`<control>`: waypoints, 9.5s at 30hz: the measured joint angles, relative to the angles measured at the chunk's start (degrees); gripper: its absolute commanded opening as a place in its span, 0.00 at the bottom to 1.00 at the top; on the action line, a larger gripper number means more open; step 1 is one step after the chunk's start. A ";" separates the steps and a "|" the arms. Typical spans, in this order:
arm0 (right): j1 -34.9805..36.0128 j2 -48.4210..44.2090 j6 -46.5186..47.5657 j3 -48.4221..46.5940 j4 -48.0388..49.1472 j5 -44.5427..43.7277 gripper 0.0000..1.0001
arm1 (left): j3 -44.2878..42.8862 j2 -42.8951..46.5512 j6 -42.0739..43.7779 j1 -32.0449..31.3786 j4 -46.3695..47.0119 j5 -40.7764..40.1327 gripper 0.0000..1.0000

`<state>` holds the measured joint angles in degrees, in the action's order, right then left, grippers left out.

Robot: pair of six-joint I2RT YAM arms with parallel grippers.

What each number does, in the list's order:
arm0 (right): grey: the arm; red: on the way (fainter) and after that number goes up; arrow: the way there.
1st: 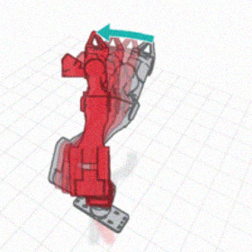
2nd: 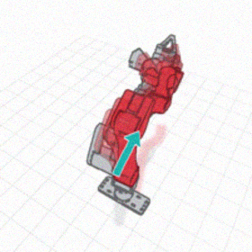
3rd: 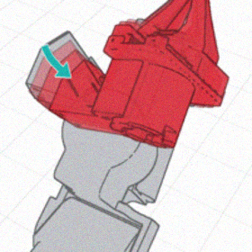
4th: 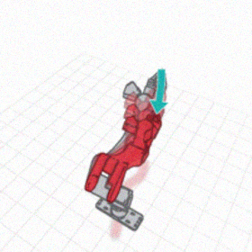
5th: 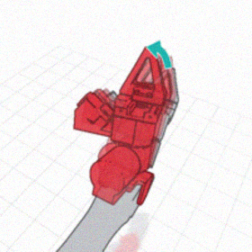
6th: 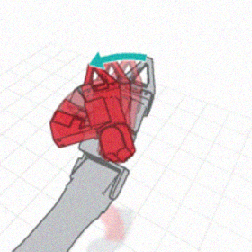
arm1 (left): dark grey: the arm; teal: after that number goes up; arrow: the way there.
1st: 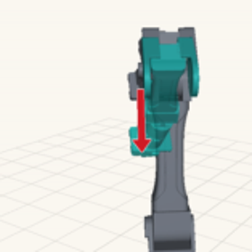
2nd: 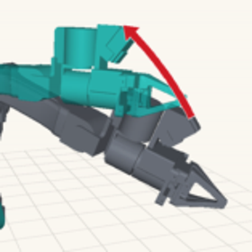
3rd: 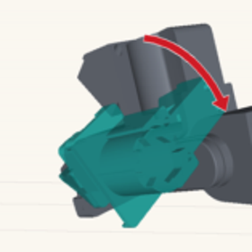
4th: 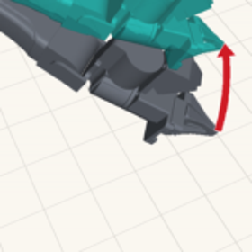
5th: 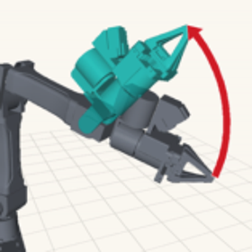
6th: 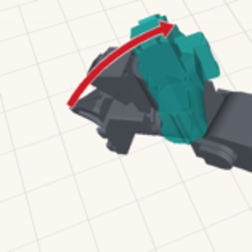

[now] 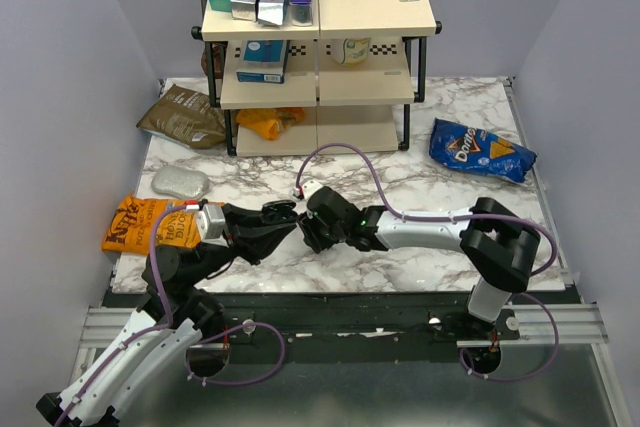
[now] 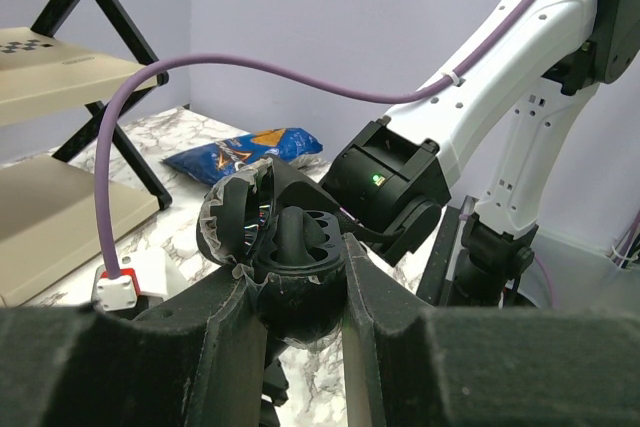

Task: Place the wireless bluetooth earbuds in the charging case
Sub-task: Pick up the earbud from the center of the board, then place the earbud in the charging case.

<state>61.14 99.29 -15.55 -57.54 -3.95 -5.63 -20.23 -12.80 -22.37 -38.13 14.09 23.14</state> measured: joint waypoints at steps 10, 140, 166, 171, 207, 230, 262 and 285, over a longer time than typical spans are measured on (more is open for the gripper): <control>-1.64 2.86 1.92 -0.74 -0.07 0.13 0.52 | 0.00 0.00 -0.02 0.00 0.00 0.00 0.00; -1.77 0.63 -8.39 4.35 2.82 -0.55 0.57 | 0.00 0.17 -0.85 0.00 0.81 0.02 0.00; -1.90 4.07 -7.98 -0.44 1.90 1.77 0.33 | 0.00 0.17 -0.85 0.00 0.79 0.02 0.00; -1.90 4.26 -8.00 -0.70 1.84 2.19 0.31 | 0.00 0.17 -0.85 0.00 0.79 0.02 0.00; -2.08 -26.36 0.15 2.03 -9.73 -4.17 0.01 | -0.02 -1.01 -1.22 0.02 2.36 -0.04 0.00; -1.97 -53.44 23.50 -14.51 -38.49 7.21 0.01 | -24.44 -46.10 -11.61 0.94 19.28 37.24 0.00; 1.07 -41.27 27.65 -22.93 -37.59 21.79 0.01 | -26.16 -49.96 -10.45 0.94 12.31 47.91 0.00; 1.49 -40.33 27.65 -21.20 -36.39 20.24 0.01 | -26.16 -48.19 -7.82 0.94 9.77 47.89 0.00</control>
<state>62.63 58.96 12.10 -78.74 -40.34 14.61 -46.39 -60.99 -30.20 -37.19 23.86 71.02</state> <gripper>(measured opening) 0.014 0.369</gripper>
